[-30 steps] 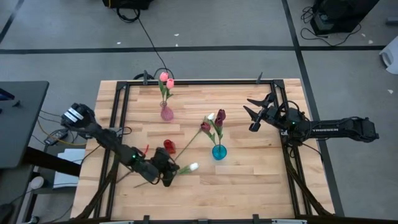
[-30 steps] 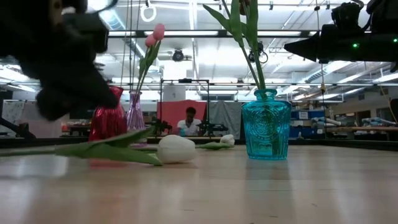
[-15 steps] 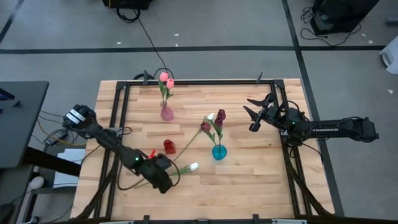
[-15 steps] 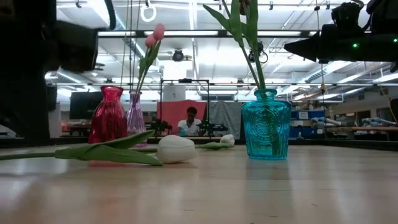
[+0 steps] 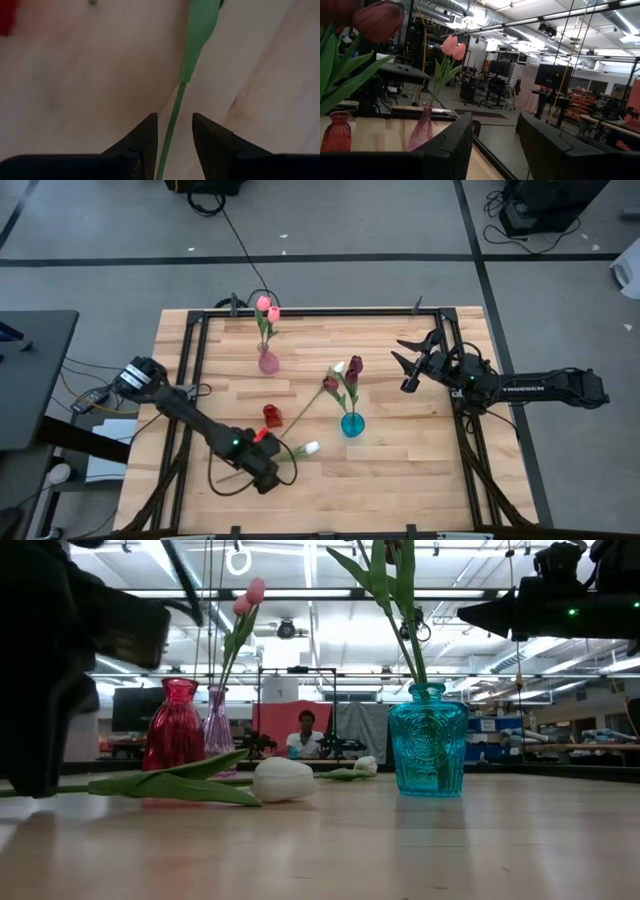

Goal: Sort flowers into vase by color
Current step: Put the bottom white flower into the red vase

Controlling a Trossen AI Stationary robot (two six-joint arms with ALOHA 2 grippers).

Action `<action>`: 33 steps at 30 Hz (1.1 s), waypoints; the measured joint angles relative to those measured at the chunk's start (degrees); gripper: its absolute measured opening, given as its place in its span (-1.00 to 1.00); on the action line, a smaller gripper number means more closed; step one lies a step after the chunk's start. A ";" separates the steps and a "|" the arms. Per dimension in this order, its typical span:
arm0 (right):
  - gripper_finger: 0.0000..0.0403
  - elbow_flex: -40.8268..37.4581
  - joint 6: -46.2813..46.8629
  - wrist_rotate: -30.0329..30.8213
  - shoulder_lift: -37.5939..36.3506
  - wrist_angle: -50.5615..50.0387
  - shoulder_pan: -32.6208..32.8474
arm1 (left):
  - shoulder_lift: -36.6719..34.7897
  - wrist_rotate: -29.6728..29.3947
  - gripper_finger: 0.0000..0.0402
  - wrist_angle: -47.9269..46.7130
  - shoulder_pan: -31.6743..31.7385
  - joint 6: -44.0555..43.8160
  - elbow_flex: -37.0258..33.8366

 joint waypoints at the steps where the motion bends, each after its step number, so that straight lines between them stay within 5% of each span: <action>1: -0.16 0.00 0.12 0.00 0.01 0.05 0.00 | 0.57 0.52 -0.38 1.13 0.29 0.43 -0.02; 12: -0.16 0.00 0.35 -0.02 0.00 0.18 0.00 | 2.67 1.70 -0.43 2.62 2.71 1.54 0.17; 19: -0.16 0.00 0.35 -0.02 0.00 0.18 0.00 | 2.71 1.03 -0.92 1.95 2.92 1.60 0.06; 23: -0.16 0.00 0.35 -0.02 0.00 0.18 0.00 | 2.05 0.50 -0.96 1.93 2.92 1.72 0.14; 33: -0.16 0.00 0.33 -0.04 0.01 0.09 0.00 | -11.07 -20.62 -0.99 1.99 1.14 9.58 1.11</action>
